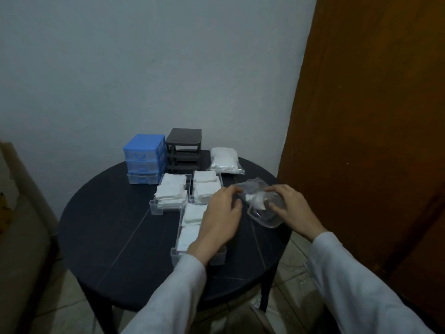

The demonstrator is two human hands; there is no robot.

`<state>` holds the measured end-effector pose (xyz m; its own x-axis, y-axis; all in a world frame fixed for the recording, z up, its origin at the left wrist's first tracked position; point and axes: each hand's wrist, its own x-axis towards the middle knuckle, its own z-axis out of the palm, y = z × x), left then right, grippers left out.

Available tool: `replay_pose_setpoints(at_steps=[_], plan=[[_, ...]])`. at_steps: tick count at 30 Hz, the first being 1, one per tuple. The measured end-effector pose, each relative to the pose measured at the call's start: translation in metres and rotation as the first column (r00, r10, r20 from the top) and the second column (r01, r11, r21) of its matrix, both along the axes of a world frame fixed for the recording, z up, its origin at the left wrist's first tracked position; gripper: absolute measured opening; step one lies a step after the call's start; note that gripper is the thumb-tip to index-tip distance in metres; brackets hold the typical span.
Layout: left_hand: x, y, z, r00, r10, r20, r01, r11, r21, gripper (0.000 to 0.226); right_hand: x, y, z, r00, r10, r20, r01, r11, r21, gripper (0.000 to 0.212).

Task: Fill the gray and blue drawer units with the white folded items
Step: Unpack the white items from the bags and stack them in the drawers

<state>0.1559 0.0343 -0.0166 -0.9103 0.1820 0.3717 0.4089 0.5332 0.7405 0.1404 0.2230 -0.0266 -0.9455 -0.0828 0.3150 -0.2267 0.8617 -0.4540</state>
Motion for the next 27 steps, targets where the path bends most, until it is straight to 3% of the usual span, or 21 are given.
replay_pose_setpoints(at_steps=[4,8,11,16,21,25,27], plan=[[-0.020,0.037,0.000,0.967,-0.029,0.254,-0.029,0.975,0.222,0.033,0.009,0.009,-0.005,0.999,0.046,0.021,-0.043,0.989,-0.141,0.031],[-0.034,0.063,-0.012,0.889,-0.048,0.455,-0.094,0.954,0.285,0.034,0.027,0.022,-0.007,0.994,0.100,0.039,-0.087,0.964,-0.252,0.031],[-0.037,0.075,-0.023,0.847,-0.102,0.522,-0.091,0.939,0.332,0.032,0.034,0.034,-0.015,0.985,0.127,0.115,-0.078,0.930,-0.360,0.037],[-0.032,0.084,-0.031,0.854,-0.126,0.505,-0.101,0.911,0.399,0.045,0.039,0.040,-0.020,0.961,0.141,0.237,0.015,0.832,-0.555,0.033],[-0.028,0.074,-0.030,0.907,-0.269,0.324,0.029,0.807,0.590,0.060,0.030,0.041,-0.015,0.994,-0.062,0.088,0.100,0.836,-0.540,0.017],[-0.028,0.065,-0.026,0.923,-0.326,0.204,0.113,0.737,0.666,0.068,0.022,0.034,-0.007,0.993,0.027,0.114,0.063,0.696,-0.715,0.028],[-0.030,0.062,-0.023,0.920,-0.323,0.222,0.072,0.695,0.715,0.070,0.022,0.030,-0.008,0.997,-0.082,0.007,0.065,0.728,-0.683,0.031]])
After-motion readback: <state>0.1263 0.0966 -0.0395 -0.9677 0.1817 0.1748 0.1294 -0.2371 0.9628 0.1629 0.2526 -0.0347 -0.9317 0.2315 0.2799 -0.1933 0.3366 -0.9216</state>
